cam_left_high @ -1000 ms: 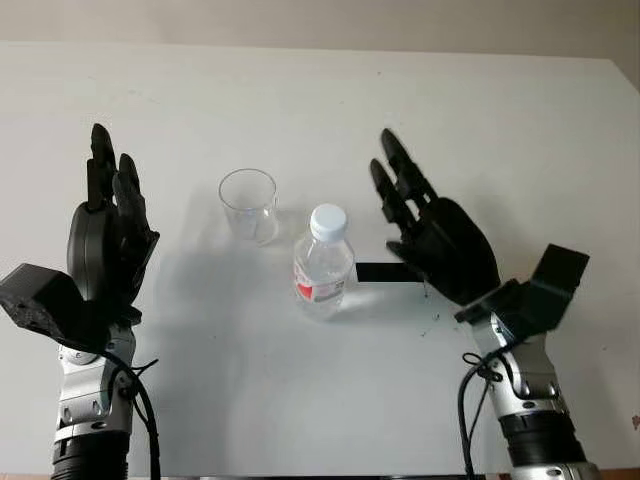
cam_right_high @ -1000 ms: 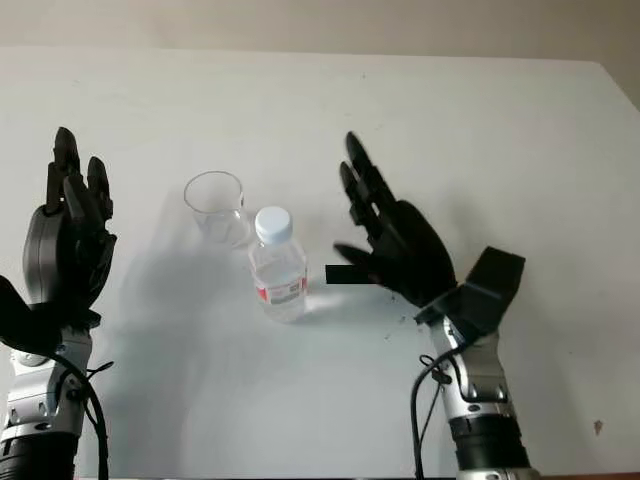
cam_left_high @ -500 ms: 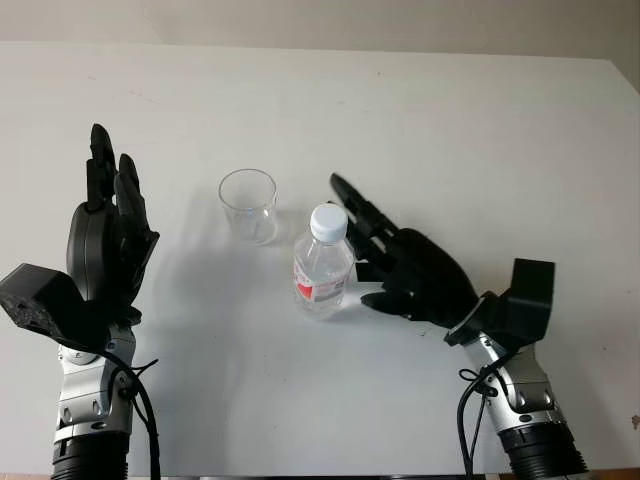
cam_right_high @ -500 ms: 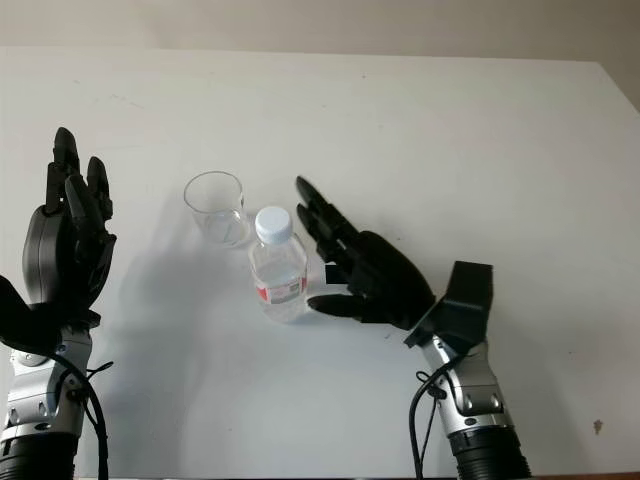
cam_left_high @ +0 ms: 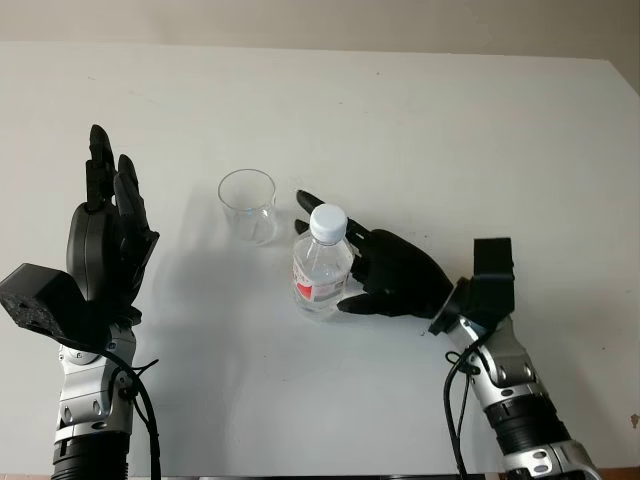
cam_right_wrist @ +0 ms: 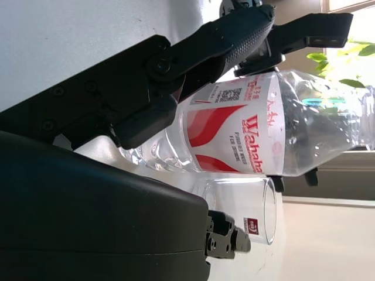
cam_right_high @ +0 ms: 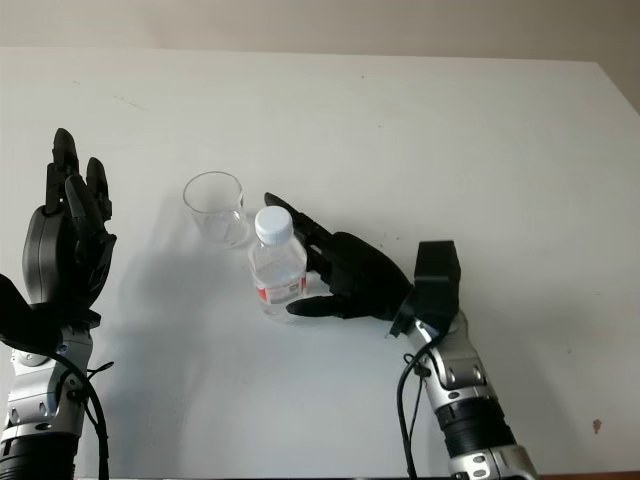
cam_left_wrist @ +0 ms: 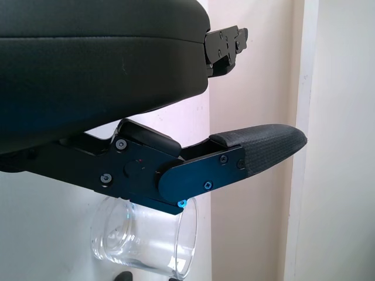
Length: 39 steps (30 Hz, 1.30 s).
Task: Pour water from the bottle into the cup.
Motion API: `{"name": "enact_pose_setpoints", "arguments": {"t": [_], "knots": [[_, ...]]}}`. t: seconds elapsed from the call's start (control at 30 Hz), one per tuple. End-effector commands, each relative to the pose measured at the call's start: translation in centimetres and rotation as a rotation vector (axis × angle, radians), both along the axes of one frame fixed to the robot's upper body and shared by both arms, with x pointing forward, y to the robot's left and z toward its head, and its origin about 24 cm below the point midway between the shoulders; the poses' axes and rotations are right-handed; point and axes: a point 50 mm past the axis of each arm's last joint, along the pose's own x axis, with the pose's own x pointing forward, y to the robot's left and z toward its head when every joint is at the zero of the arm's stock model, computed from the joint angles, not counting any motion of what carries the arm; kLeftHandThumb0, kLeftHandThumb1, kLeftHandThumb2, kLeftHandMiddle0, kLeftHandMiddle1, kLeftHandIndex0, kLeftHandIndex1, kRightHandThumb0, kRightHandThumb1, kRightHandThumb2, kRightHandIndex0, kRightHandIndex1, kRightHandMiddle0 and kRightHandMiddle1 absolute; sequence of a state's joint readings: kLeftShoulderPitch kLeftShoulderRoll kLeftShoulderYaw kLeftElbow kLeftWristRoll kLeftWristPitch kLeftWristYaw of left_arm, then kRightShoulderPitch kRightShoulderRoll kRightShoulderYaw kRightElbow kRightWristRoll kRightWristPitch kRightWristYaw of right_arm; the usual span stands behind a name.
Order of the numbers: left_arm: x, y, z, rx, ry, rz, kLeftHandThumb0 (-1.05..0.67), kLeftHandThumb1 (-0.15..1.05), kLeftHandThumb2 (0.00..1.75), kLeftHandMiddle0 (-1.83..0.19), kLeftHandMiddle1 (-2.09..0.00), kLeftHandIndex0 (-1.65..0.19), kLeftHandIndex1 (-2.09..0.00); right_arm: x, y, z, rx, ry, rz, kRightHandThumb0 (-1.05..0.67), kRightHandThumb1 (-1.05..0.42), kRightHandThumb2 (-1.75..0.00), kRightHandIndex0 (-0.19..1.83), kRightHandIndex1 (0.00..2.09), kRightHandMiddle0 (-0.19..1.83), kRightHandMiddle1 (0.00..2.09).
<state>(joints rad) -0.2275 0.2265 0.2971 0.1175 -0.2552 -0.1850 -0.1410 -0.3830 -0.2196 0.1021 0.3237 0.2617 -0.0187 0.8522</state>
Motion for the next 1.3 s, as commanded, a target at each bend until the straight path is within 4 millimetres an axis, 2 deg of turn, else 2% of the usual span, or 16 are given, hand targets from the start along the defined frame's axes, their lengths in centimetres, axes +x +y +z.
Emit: {"name": "enact_pose_setpoints", "arguments": {"t": [0.0, 0.03, 0.07, 0.1, 0.17, 0.3, 0.4, 0.53, 0.67, 0.87, 1.1, 1.27], "knots": [[-0.1, 0.0, -0.1, 0.006, 0.003, 0.006, -0.82, 1.05, 0.71, 0.16, -0.06, 0.19, -0.03, 0.0, -0.1, -0.5, 0.006, 0.035, 0.001, -0.86, -0.80, -0.04, 0.11, 0.20, 0.05, 0.14], [-0.1, 0.0, -0.1, 0.006, 0.004, 0.008, -0.82, 1.05, 0.71, 0.16, -0.06, 0.19, -0.03, 0.1, -0.1, -0.5, 0.009, 0.037, 0.002, -0.86, -0.79, -0.05, 0.10, 0.26, 0.05, 0.18], [-0.1, 0.0, -0.1, 0.007, 0.004, 0.008, -0.82, 1.05, 0.72, 0.15, -0.06, 0.18, -0.03, 0.1, -0.1, -0.5, 0.012, 0.040, 0.005, -0.86, -0.79, -0.05, -0.02, 0.59, 0.00, 0.37], [-0.1, 0.0, 0.0, 0.006, 0.002, 0.008, -0.82, 1.05, 0.72, 0.15, -0.06, 0.18, -0.03, 0.2, -0.1, -0.4, 0.015, 0.043, 0.007, -0.85, -0.79, -0.05, -0.10, 0.80, -0.09, 0.60], [-0.1, 0.0, 0.0, 0.005, -0.001, 0.006, -0.82, 1.05, 0.72, 0.16, -0.05, 0.19, -0.03, 0.3, -0.1, -0.3, 0.013, 0.052, 0.011, -0.84, -0.77, -0.05, -0.17, 1.11, -0.17, 1.05], [-0.1, 0.0, 0.1, 0.000, -0.002, 0.015, -0.82, 1.05, 0.71, 0.15, -0.06, 0.18, -0.04, 0.6, -0.3, -0.2, 0.008, 0.058, 0.006, -0.85, -0.75, -0.05, -0.15, 1.44, -0.18, 1.49], [-0.1, 0.1, 0.1, -0.002, -0.003, 0.015, -0.82, 1.05, 0.70, 0.15, -0.06, 0.18, -0.04, 0.9, -0.6, -0.3, 0.005, 0.053, 0.002, -0.83, -0.74, -0.05, -0.09, 1.60, -0.15, 1.64], [-0.1, 0.1, 0.2, 0.003, -0.007, 0.015, -0.82, 1.05, 0.70, 0.15, -0.05, 0.18, -0.04, 1.1, -0.7, -0.1, -0.012, 0.056, 0.002, -0.81, -0.72, -0.05, -0.06, 1.67, -0.13, 1.70], [0.0, 0.1, 0.2, 0.004, -0.010, 0.013, -0.82, 1.05, 0.70, 0.15, -0.05, 0.19, -0.04, 1.2, -0.1, -0.1, -0.021, 0.051, 0.030, -0.80, -0.72, -0.05, -0.11, 1.64, -0.15, 1.63], [-0.1, 0.2, 0.3, 0.004, -0.012, 0.019, -0.82, 1.05, 0.69, 0.15, -0.05, 0.19, -0.04, 1.2, 1.2, -0.2, -0.048, 0.035, 0.106, -0.78, -0.69, -0.05, -0.05, 1.43, -0.08, 1.47], [0.0, 0.3, 0.4, 0.004, -0.014, 0.024, -0.82, 1.05, 0.68, 0.15, -0.05, 0.19, -0.04, 1.0, 2.7, 0.1, -0.062, 0.003, 0.208, -0.85, -0.69, -0.05, -0.01, 1.28, -0.06, 1.42], [0.0, 0.3, 0.4, 0.004, -0.017, 0.028, -0.81, 1.05, 0.68, 0.14, -0.06, 0.18, -0.05, 0.9, 3.1, 0.7, -0.089, -0.026, 0.266, -0.81, -0.67, -0.05, 0.03, 1.14, -0.06, 1.36]]}}
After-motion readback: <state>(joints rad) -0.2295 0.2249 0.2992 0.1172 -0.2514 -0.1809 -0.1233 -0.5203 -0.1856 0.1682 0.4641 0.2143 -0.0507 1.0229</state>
